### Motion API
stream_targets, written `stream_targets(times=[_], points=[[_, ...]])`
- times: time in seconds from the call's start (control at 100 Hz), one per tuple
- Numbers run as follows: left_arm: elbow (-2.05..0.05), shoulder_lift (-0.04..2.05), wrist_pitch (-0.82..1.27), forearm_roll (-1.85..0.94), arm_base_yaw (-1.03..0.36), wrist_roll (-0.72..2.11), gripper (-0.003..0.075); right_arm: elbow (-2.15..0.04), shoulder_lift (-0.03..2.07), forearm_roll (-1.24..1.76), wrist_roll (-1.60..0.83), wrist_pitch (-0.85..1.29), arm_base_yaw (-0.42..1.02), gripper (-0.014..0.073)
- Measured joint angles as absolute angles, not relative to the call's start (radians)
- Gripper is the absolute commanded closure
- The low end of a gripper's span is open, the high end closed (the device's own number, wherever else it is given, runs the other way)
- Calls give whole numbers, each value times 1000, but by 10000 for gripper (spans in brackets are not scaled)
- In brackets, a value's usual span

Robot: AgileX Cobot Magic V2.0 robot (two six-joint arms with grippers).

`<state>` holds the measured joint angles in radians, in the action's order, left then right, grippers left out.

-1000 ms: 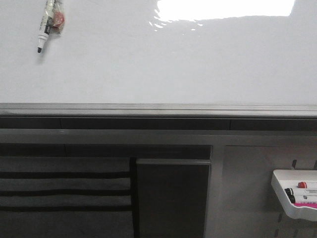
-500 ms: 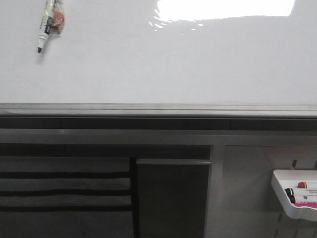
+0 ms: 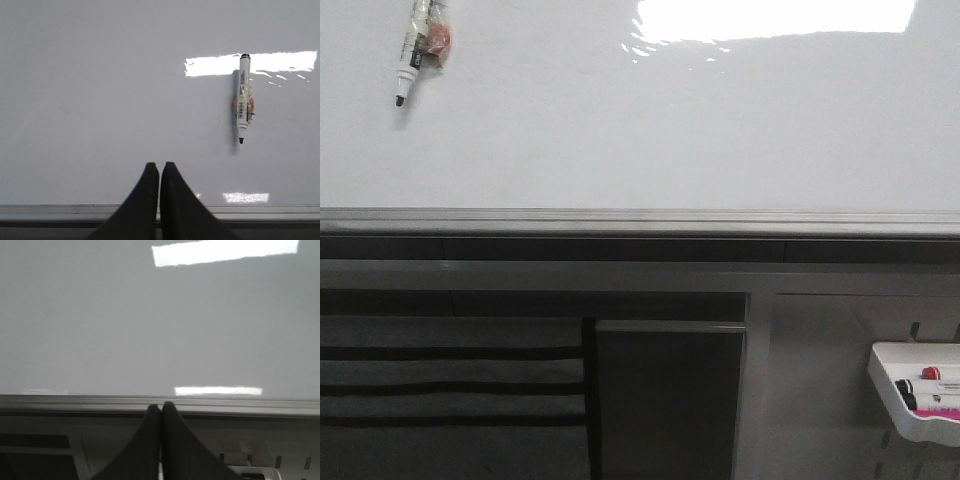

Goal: Write number 3 on whiteboard

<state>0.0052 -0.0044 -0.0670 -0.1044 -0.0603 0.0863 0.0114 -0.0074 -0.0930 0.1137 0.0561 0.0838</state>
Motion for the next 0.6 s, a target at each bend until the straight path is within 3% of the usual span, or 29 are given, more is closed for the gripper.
stream_targets(times=[0.28, 0.45, 0.6], points=[[-28, -4, 0, -147, -60, 86, 741, -6, -7, -96, 114, 56, 84, 663], [-222, 19, 171, -151, -60, 86, 741, -149, -7, -97, 112, 124, 84, 663], [-420, 158, 354, -126, -60, 103, 741, -293, 73, -106, 112, 209, 84, 663]])
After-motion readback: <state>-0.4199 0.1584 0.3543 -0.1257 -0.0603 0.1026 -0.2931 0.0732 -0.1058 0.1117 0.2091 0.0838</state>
